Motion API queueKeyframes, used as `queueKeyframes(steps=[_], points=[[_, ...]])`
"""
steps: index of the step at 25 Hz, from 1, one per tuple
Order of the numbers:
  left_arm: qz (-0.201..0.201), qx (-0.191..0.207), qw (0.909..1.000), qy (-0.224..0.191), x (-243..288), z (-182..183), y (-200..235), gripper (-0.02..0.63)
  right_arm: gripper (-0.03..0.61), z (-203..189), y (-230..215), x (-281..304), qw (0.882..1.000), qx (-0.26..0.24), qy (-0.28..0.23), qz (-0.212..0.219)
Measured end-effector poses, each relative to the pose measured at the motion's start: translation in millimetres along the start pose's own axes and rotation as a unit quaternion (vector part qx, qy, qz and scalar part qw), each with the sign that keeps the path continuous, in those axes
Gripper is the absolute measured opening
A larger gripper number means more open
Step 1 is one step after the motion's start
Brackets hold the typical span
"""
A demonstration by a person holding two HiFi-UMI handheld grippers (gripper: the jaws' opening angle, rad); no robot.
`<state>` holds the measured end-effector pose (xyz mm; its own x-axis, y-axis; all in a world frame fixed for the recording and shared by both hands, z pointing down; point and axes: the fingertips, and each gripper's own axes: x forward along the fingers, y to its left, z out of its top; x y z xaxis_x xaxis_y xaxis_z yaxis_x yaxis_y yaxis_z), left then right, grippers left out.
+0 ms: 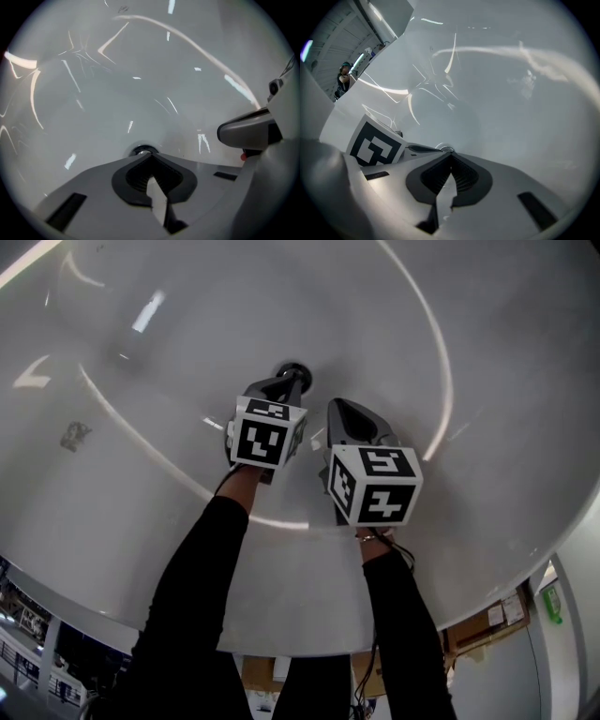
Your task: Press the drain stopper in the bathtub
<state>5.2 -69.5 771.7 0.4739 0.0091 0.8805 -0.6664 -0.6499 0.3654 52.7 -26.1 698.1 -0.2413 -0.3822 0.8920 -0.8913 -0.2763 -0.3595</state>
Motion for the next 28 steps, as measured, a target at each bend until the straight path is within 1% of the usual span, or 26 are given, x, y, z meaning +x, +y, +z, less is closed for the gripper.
queueKeyframes(steps=[12,17,22,26,28], points=[[0.011,-0.018,0.9997,0.012,16,-12,12,0.006,0.002,-7,3,19,1.000,-0.003,0.016,0.010],[0.015,-0.021,0.9992,0.030,23,-18,14,0.006,0.002,-7,2,21,1.000,-0.004,0.016,0.011],[0.029,0.002,0.9988,0.038,26,-19,13,0.006,0.002,-6,1,20,1.000,-0.002,0.015,0.010],[0.032,-0.007,0.9989,0.035,26,-20,14,0.006,0.002,-7,2,21,1.000,-0.002,0.015,0.011],[0.034,0.000,0.9987,0.037,26,-19,14,0.006,0.002,-6,1,22,1.000,-0.002,0.015,0.011]])
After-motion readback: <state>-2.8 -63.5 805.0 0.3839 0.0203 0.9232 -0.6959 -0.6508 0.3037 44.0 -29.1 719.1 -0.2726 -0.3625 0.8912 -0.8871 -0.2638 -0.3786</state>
